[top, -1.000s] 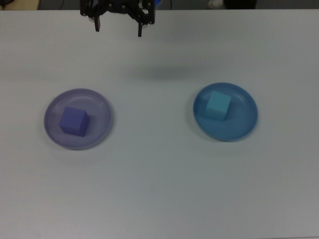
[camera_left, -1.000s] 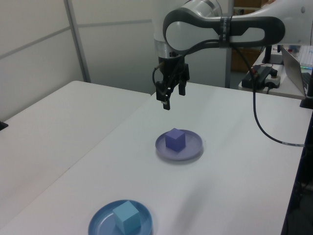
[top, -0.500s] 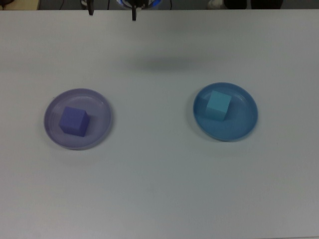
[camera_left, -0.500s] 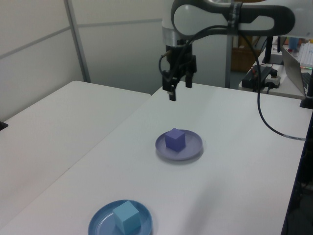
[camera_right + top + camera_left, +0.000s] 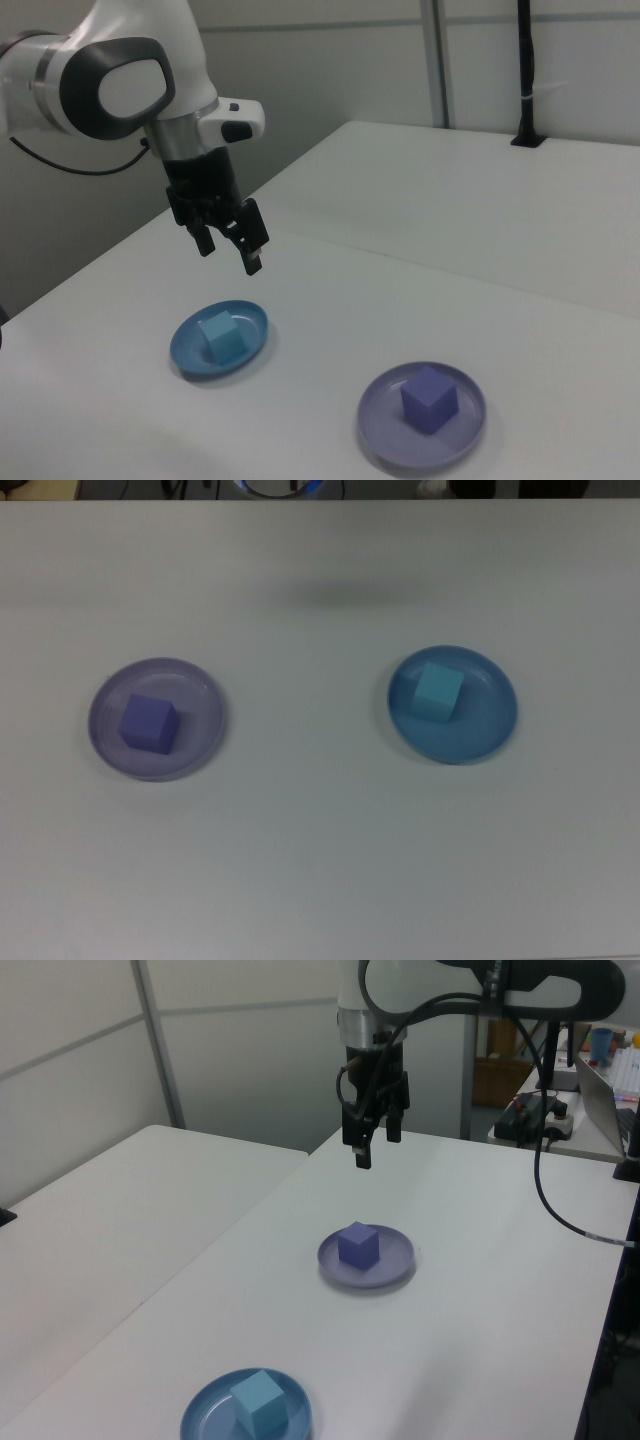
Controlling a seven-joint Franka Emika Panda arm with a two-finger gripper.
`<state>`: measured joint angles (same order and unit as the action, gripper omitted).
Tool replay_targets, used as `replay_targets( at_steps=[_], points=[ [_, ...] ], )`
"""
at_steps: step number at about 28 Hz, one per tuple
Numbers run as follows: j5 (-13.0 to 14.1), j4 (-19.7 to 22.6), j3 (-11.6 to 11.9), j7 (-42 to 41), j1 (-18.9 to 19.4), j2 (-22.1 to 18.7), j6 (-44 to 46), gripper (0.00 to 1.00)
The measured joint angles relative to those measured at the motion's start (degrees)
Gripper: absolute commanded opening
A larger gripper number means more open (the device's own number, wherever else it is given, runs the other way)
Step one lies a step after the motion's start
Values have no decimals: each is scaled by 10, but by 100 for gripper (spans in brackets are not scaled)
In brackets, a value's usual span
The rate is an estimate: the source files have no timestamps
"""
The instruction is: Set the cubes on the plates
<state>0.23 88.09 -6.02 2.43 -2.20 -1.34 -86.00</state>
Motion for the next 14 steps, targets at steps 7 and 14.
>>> replay_targets(
  at_steps=[7, 14],
  points=[
    [0, 1, 34, 0, 46, 1, -3, 100],
    [0, 1, 49, 0, 49, 3, -5, 100]
  ],
)
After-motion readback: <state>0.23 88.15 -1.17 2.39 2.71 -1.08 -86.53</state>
